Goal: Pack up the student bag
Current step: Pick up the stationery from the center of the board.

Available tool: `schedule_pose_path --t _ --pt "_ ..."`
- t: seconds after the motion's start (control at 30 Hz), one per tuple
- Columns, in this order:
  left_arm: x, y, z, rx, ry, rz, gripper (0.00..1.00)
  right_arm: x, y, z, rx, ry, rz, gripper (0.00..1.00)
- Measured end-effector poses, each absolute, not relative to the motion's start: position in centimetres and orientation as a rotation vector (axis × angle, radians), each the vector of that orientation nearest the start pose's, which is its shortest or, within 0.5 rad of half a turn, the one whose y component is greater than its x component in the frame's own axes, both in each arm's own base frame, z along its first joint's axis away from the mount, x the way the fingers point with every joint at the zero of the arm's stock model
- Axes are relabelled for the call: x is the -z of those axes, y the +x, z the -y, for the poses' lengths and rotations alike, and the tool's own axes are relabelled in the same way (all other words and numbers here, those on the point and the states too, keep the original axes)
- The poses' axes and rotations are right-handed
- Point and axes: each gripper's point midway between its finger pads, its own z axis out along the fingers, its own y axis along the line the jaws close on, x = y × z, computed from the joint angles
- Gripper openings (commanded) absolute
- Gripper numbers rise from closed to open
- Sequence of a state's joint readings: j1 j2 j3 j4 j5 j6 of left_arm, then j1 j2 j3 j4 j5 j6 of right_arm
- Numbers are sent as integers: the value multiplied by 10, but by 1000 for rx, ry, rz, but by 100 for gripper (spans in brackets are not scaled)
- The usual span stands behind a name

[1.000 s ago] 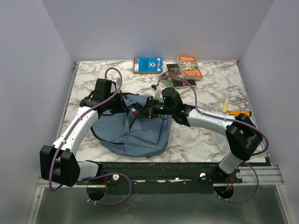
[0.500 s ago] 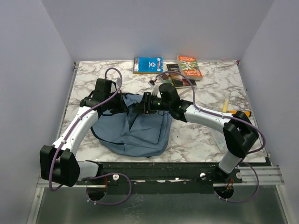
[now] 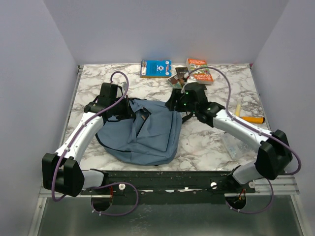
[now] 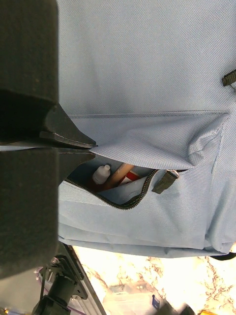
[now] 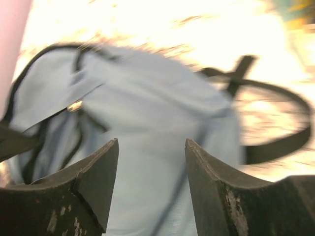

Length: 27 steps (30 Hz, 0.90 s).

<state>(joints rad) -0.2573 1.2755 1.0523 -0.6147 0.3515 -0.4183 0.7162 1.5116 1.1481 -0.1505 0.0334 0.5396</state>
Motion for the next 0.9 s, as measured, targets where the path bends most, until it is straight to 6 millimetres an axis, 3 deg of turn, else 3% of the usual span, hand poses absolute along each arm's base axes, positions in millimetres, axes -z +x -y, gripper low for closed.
schedule_pose_path --t 0.1,0.17,0.2,0.47,0.53,0.63,0.9 --pt "-172 293 156 727 -31 -2472 0 -191 360 -245 -548 -16 -2137 66" --pt "-172 293 156 729 -30 -2472 0 -181 377 -191 -425 116 -2135 80" --pt "-172 293 156 729 -30 -2472 0 -157 391 -114 -235 313 -2149 81" --pt "-172 292 157 736 -28 -2472 0 -106 408 53 56 790 -2127 81" --pt "-172 292 157 737 -28 -2472 0 -90 410 74 100 848 -2145 79" --pt "-172 292 157 738 -29 -2473 0 -69 413 90 140 880 -2191 78" --pt "-172 292 157 738 -31 -2474 0 -44 409 102 192 871 -2260 60"
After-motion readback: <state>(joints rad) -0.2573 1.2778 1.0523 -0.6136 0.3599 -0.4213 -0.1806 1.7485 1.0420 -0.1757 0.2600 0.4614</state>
